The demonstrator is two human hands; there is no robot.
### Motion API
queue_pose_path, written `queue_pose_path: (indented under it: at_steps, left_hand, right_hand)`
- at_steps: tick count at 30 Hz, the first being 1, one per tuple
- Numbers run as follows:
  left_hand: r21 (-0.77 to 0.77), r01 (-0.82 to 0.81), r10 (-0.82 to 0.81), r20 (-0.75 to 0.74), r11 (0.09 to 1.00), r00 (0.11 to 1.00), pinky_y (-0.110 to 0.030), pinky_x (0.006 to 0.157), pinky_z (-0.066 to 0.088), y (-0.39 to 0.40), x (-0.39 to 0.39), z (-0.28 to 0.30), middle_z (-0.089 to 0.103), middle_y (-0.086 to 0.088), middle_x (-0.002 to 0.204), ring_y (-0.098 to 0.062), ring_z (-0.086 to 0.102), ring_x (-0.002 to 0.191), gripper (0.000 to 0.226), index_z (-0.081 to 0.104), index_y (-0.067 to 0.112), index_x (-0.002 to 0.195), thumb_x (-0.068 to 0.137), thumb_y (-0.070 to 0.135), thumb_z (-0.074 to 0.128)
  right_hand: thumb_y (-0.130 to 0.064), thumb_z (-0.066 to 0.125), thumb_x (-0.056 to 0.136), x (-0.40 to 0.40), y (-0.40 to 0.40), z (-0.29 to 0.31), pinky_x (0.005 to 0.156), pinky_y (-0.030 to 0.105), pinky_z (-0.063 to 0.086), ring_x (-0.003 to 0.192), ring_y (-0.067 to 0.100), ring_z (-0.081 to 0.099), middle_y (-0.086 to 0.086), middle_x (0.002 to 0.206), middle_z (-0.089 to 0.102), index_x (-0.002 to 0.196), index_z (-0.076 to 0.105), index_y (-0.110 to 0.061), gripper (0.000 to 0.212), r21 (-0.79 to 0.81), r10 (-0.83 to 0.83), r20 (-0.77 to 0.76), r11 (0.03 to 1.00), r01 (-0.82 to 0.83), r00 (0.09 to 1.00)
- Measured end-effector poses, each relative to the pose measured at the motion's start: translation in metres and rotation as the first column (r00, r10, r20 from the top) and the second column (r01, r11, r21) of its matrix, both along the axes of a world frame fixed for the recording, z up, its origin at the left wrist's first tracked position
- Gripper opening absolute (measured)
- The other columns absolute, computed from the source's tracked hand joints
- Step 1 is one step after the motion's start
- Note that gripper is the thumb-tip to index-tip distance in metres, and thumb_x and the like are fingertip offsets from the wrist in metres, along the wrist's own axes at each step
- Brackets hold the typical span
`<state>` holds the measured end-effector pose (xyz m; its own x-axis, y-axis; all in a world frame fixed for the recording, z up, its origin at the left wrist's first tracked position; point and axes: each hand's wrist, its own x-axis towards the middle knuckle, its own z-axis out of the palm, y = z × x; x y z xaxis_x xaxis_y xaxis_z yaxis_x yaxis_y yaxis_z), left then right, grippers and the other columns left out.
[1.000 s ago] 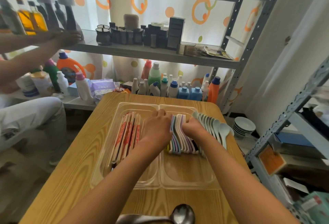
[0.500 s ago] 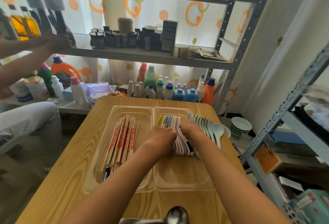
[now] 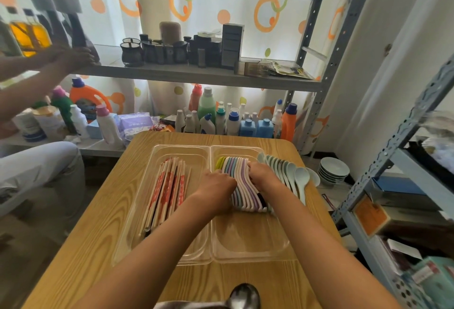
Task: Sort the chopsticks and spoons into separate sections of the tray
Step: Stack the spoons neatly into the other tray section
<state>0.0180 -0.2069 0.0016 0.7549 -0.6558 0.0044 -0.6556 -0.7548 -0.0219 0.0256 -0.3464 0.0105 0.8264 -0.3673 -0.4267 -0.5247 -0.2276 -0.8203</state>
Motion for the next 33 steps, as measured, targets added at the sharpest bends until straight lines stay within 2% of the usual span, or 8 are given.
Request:
queue_pose_path:
  at_steps: [2, 6, 10, 16, 22, 26, 29, 33]
  left_hand:
    - [-0.059, -0.007, 0.005, -0.032, 0.998, 0.999, -0.035, 0.093, 0.045, 0.002, 0.000, 0.000, 0.060, 0.002, 0.105, -0.016, 0.056, 0.099, 0.029, 0.060, 0.024, 0.107, 0.084, 0.040, 0.068]
    - [-0.340, -0.107, 0.065, -0.133, 0.934, 0.989, -0.025, 0.086, 0.045, 0.012, 0.009, 0.008, 0.059, 0.005, 0.115, -0.009, 0.054, 0.102, 0.020, 0.064, 0.027, 0.108, 0.089, 0.035, 0.063]
    - [-0.481, -0.238, 0.210, -0.111, 0.844, 0.971, -0.025, 0.085, 0.041, 0.026, 0.018, 0.015, 0.056, 0.002, 0.121, -0.013, 0.054, 0.105, 0.023, 0.062, 0.020, 0.116, 0.094, 0.025, 0.058]
    - [-0.523, -0.331, 0.252, -0.218, 0.786, 0.943, -0.029, 0.094, 0.047, 0.038, 0.023, 0.006, 0.062, -0.002, 0.122, -0.016, 0.058, 0.110, 0.026, 0.064, 0.018, 0.117, 0.096, 0.009, 0.051]
    - [-0.550, -0.339, 0.259, -0.219, 0.764, 0.941, -0.027, 0.094, 0.044, 0.037, 0.019, 0.002, 0.060, -0.002, 0.126, -0.016, 0.057, 0.113, 0.029, 0.062, 0.017, 0.121, 0.096, 0.007, 0.049]
    - [-0.583, -0.369, 0.317, -0.193, 0.724, 0.929, -0.031, 0.092, 0.048, 0.032, 0.014, 0.006, 0.065, -0.003, 0.122, -0.018, 0.062, 0.110, 0.031, 0.062, 0.016, 0.123, 0.096, 0.007, 0.050]
    - [-0.609, -0.332, 0.306, -0.150, 0.720, 0.940, -0.030, 0.088, 0.051, 0.022, 0.008, 0.014, 0.066, -0.002, 0.117, -0.016, 0.063, 0.105, 0.027, 0.062, 0.018, 0.121, 0.096, 0.014, 0.054]
    - [-0.655, -0.281, 0.231, -0.165, 0.701, 0.959, -0.022, 0.078, 0.048, 0.006, -0.003, 0.024, 0.066, 0.000, 0.112, -0.012, 0.062, 0.097, 0.022, 0.064, 0.018, 0.117, 0.096, 0.020, 0.055]
  right_hand:
    - [-0.036, 0.034, 0.102, 0.002, -0.003, -0.006, 0.104, 0.044, 0.047, 0.114, 0.024, 0.061, 0.010, 0.125, 0.065, 0.130, 0.059, -0.012, 0.044, 0.022, 0.001, 0.014, 1.000, -0.001, 1.000]
    - [-0.036, 0.033, 0.104, -0.006, 0.004, 0.002, 0.108, 0.043, 0.043, 0.118, 0.026, 0.058, 0.011, 0.130, 0.061, 0.134, 0.055, -0.011, 0.045, 0.013, 0.028, 0.013, 1.000, -0.028, 1.000]
    - [-0.031, 0.027, 0.107, -0.009, 0.012, 0.009, 0.105, 0.037, 0.038, 0.127, 0.029, 0.049, 0.017, 0.140, 0.051, 0.141, 0.045, -0.004, 0.048, -0.237, 0.095, -0.010, 0.967, -0.095, 0.995]
    - [-0.021, 0.027, 0.107, -0.008, 0.015, 0.018, 0.100, 0.036, 0.041, 0.122, 0.028, 0.051, 0.015, 0.140, 0.051, 0.141, 0.045, -0.003, 0.043, -0.475, 0.171, -0.068, 0.861, -0.182, 0.983]
    - [-0.022, 0.033, 0.102, -0.004, 0.014, 0.004, 0.078, 0.029, 0.038, 0.095, 0.019, 0.050, 0.015, 0.126, 0.060, 0.129, 0.055, -0.002, 0.040, -0.532, 0.171, -0.123, 0.820, -0.211, 0.978]
    - [-0.022, 0.035, 0.103, -0.010, 0.014, 0.005, 0.070, 0.026, 0.038, 0.090, 0.017, 0.049, 0.013, 0.115, 0.060, 0.127, 0.056, -0.003, 0.036, -0.550, 0.193, -0.126, 0.803, -0.231, 0.973]
    - [-0.019, 0.036, 0.103, -0.019, 0.010, 0.015, 0.075, 0.028, 0.039, 0.093, 0.018, 0.050, 0.011, 0.117, 0.061, 0.123, 0.055, -0.003, 0.032, -0.555, 0.202, -0.022, 0.812, -0.180, 0.979]
    - [-0.011, 0.037, 0.101, -0.041, -0.010, 0.033, 0.069, 0.028, 0.043, 0.089, 0.022, 0.053, 0.004, 0.087, 0.058, 0.097, 0.062, -0.009, 0.026, -0.366, 0.133, 0.301, 0.931, -0.014, 0.944]
